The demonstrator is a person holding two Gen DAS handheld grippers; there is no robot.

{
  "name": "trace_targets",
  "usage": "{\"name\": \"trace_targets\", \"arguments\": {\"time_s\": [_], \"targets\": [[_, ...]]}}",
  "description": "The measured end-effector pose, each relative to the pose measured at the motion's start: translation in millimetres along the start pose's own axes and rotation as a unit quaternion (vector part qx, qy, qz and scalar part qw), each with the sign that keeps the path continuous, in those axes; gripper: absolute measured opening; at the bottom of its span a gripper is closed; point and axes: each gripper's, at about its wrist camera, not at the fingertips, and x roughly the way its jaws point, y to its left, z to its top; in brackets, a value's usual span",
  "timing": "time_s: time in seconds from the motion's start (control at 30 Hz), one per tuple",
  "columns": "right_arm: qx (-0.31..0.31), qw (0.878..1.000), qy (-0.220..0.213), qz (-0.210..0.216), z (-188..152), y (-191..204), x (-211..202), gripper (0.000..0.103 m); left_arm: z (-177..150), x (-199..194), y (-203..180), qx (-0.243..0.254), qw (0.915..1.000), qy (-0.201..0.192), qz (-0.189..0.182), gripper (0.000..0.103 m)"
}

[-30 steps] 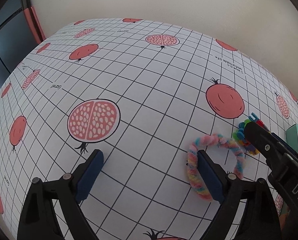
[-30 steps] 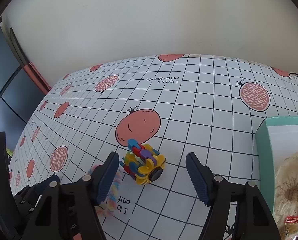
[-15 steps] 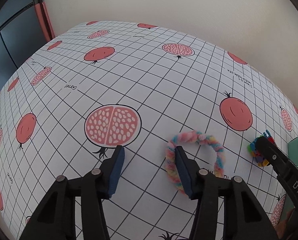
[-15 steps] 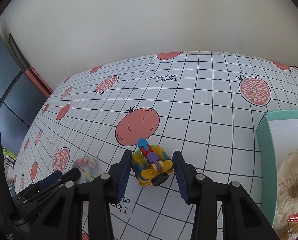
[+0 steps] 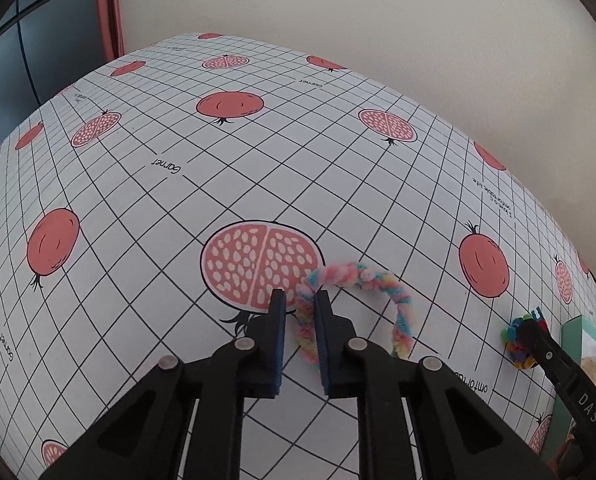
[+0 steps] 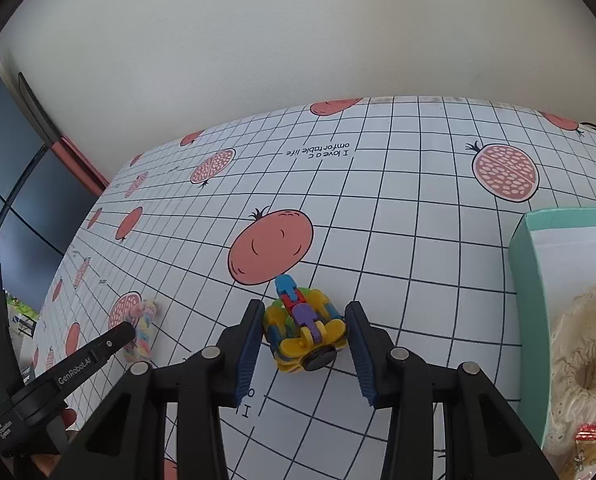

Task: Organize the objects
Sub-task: 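Grasp the rainbow bead bracelet with the left tool while the right tool grasps the flower hair tie, then carry the bracelet with the left tool while the right tool carries the hair tie over the tray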

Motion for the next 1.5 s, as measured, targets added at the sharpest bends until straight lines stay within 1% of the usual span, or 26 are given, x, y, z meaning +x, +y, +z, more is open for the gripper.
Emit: {"name": "trace_targets", "arguments": {"time_s": [0.1,0.2,0.3,0.4,0.53,0.9,1.03,1.3,1.5], "targets": [[-0.003,1.000,0.001,-0.001,-1.1,-0.1,-1.1,0.044,0.5,0.4,3.4,-0.009,1.0000,-0.001,-0.003,0.008],[-0.006,1.000,0.003,-0.002,-1.8,-0.2,-2.1,0.044,0.9,0.7,6.1,-0.019,0.9998,0.001,-0.008,0.008],[-0.007,1.000,0.006,-0.002,-2.1,-1.1,-3.4,0.043,1.6,0.3,5.5,-0.015,0.9999,0.004,-0.007,0.008],[-0.012,1.000,0.009,-0.006,-2.1,-0.4,-4.5,0.043,2.6,0.6,8.6,-0.026,0.9996,0.006,-0.014,0.008],[-0.020,1.000,0.012,-0.010,-2.5,0.8,-6.3,0.043,3.2,1.0,8.8,-0.026,0.9995,0.007,-0.014,0.007],[-0.048,0.999,0.002,-0.010,0.7,6.5,-27.3,0.043,6.0,-1.8,5.2,-0.036,0.9989,0.010,-0.029,0.007],[-0.047,0.999,0.000,-0.014,2.0,-0.1,-38.6,0.043,8.0,-12.3,-6.0,-0.027,0.9990,-0.001,-0.036,0.006],[-0.050,0.998,-0.005,-0.040,4.1,-19.2,-69.5,0.043,5.5,-35.0,-40.4,-0.009,0.9981,-0.014,-0.060,0.006],[-0.064,0.996,-0.011,-0.062,4.1,-31.3,-101.8,0.043,-1.1,-59.5,-81.3,0.020,0.9963,-0.024,-0.080,0.006]]}}
